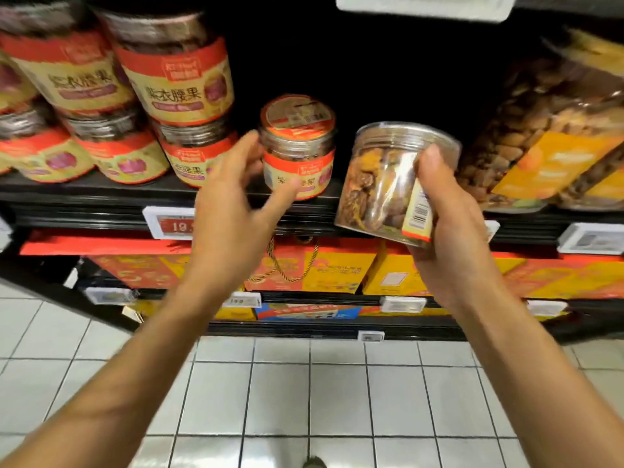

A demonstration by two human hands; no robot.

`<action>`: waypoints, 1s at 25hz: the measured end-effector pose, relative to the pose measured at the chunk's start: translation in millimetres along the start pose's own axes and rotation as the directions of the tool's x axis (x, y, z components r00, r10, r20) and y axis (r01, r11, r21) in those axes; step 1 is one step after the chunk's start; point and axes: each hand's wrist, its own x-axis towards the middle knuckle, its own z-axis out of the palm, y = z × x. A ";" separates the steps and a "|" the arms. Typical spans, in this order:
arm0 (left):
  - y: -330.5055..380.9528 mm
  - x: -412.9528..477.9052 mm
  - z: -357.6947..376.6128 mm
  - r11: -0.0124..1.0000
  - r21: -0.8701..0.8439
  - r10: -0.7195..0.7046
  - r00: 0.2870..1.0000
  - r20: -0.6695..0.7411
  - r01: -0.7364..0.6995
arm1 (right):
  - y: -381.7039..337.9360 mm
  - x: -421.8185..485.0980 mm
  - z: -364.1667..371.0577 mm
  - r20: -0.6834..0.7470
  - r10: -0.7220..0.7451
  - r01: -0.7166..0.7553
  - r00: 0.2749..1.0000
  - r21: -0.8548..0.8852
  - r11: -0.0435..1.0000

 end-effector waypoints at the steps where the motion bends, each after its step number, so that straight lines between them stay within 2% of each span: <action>1: 12.5 -17.0 4.2 0.990 -0.143 0.010 1.000 -0.010 -0.011 | 0.6 -2.1 2.8 -0.010 -0.006 0.006 1.000 -0.007 1.000; 2: 24.5 -31.0 9.8 0.960 -0.281 0.007 0.999 0.039 0.004 | 0.4 -4.3 5.4 -0.001 -0.010 0.010 1.000 0.002 1.000; 3: 36.3 -38.5 14.3 0.939 -0.344 0.029 0.994 0.108 0.010 | -1.5 -5.5 7.7 0.024 -0.020 0.019 1.000 0.022 1.000; 5: 50.3 -39.4 19.3 0.934 -0.355 0.091 0.980 0.176 -0.023 | -8.2 -6.8 8.6 0.058 -0.050 0.045 0.997 0.096 0.994; 9: 47.8 -18.5 8.0 0.817 -0.575 0.120 0.988 0.097 -0.042 | -23.3 -3.0 16.3 0.090 -0.161 0.130 0.983 0.276 0.952; 11: 41.4 -3.7 3.1 0.833 -0.552 0.088 0.994 0.064 -0.038 | -28.1 11.7 30.0 0.125 -0.207 0.163 0.970 0.291 0.943; 14: 32.0 25.7 -1.9 0.914 -0.405 0.031 0.999 0.009 -0.025 | -33.7 44.6 52.0 0.163 -0.248 0.200 0.955 0.264 0.944; 17: 17.2 41.1 -9.0 0.958 -0.285 0.036 0.998 0.043 -0.022 | -26.0 67.1 54.4 0.139 -0.200 0.190 0.970 0.082 0.978; 19: 7.5 36.5 -13.4 0.969 -0.247 0.055 0.994 0.099 -0.029 | -12.1 67.9 45.6 0.129 -0.142 0.151 0.981 -0.067 0.986; 21: 0.3 25.0 -14.9 0.974 -0.227 0.024 0.998 0.063 -0.010 | 3.5 62.9 38.8 0.146 -0.106 0.129 0.984 -0.160 0.979; 25: -1.8 16.4 -7.9 0.967 -0.249 -0.038 0.996 0.085 0.059 | 19.2 61.2 41.1 0.163 -0.141 0.168 0.977 -0.170 0.971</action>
